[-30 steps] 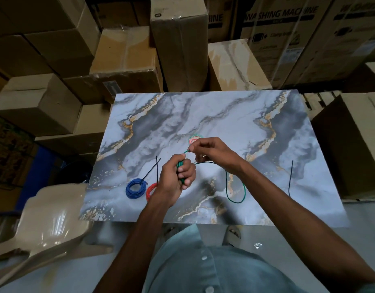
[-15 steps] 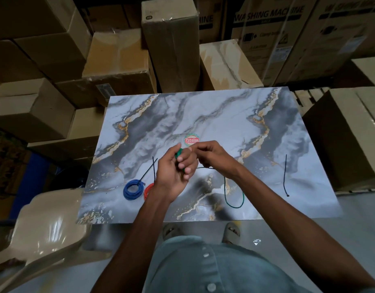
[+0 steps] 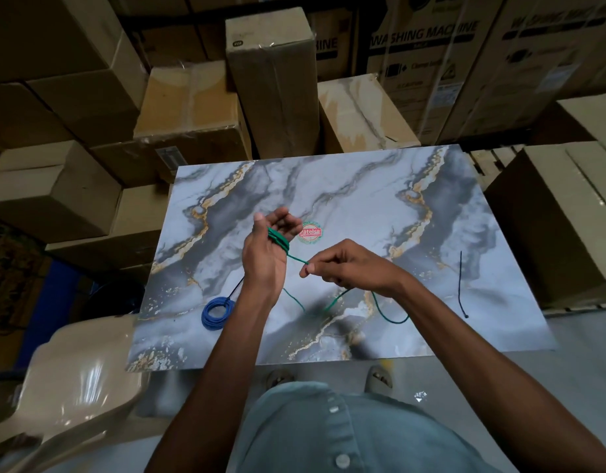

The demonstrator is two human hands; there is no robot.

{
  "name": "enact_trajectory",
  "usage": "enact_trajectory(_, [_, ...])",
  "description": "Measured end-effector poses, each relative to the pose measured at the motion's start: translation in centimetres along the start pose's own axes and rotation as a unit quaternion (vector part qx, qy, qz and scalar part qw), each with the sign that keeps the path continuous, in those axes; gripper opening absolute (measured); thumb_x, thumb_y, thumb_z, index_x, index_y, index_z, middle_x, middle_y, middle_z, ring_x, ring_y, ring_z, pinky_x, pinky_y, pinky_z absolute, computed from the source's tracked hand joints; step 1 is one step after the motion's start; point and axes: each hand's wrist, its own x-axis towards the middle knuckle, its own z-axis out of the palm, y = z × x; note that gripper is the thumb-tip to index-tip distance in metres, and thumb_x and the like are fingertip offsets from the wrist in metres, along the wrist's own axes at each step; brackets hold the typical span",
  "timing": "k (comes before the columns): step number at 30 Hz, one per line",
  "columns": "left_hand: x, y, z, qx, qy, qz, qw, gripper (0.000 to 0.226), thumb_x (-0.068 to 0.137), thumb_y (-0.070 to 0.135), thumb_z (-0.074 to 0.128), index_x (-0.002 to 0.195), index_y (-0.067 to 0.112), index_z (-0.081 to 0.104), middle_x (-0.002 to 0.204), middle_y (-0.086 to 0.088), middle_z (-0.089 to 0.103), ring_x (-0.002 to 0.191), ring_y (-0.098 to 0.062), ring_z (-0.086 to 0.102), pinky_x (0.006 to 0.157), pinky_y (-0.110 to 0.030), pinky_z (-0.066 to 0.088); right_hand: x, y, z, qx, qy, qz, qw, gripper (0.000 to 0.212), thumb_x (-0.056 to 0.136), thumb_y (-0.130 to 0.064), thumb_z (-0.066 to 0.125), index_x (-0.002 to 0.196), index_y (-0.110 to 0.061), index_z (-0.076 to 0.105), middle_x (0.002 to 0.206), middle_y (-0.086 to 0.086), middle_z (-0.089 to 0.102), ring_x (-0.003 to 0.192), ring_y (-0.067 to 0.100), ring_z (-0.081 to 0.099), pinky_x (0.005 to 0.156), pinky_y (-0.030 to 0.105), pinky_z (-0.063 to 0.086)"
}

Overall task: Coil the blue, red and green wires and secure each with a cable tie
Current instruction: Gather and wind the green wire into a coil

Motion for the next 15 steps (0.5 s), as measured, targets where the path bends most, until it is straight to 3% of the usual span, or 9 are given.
enact_trajectory(6, [-0.6,-1.3,-0.4,0.253,-0.040,0.057,0.965,0.045,0.106,0.032,0.031,0.100,0.005,0.066,0.085,-0.005,0.071,0.084,-0.019,0.068,0.082,-0.031,0.055,-0.8,-1.8,-1.6,-0.060,0.012,-0.018,0.998,0.019,0.096,-0.023,0.073,0.090,-0.007,0.078,0.057,0.000,0.042,0.053,0.013,0.038,0.051,0.022,0.035])
enact_trajectory(11, [-1.9,-2.1,-0.6,0.450,-0.094,0.050,0.887,0.047,0.108,0.039,0.034,0.083,0.020,0.070,0.079,-0.001,0.070,0.076,-0.007,0.065,0.076,-0.022,0.048,-0.5,-2.7,-3.0,-0.163,-0.004,-0.020,0.986,0.010,0.093,-0.018,0.075,0.088,-0.014,0.082,0.056,0.003,0.057,0.053,0.015,0.053,0.056,0.026,0.045])
enact_trajectory(13, [-2.1,-2.5,-0.7,0.490,-0.111,0.030,0.864,0.053,0.105,0.046,0.033,0.075,0.017,0.066,0.073,-0.004,0.070,0.069,-0.011,0.064,0.071,-0.024,0.048,-0.2,-3.1,-3.6,-0.190,-0.014,-0.020,0.981,0.010,0.093,-0.016,0.074,0.089,-0.015,0.083,0.055,-0.006,0.057,0.054,0.010,0.050,0.056,0.023,0.044])
enact_trajectory(15, [-2.2,-2.9,-0.8,0.482,-0.128,-0.007,0.867,0.058,0.101,0.052,0.032,0.075,0.010,0.063,0.069,-0.007,0.067,0.063,-0.015,0.063,0.065,-0.026,0.050,0.1,-3.3,-4.1,-0.214,-0.009,-0.024,0.976,0.010,0.092,-0.013,0.074,0.088,-0.013,0.083,0.054,-0.011,0.054,0.053,0.004,0.045,0.056,0.016,0.039])
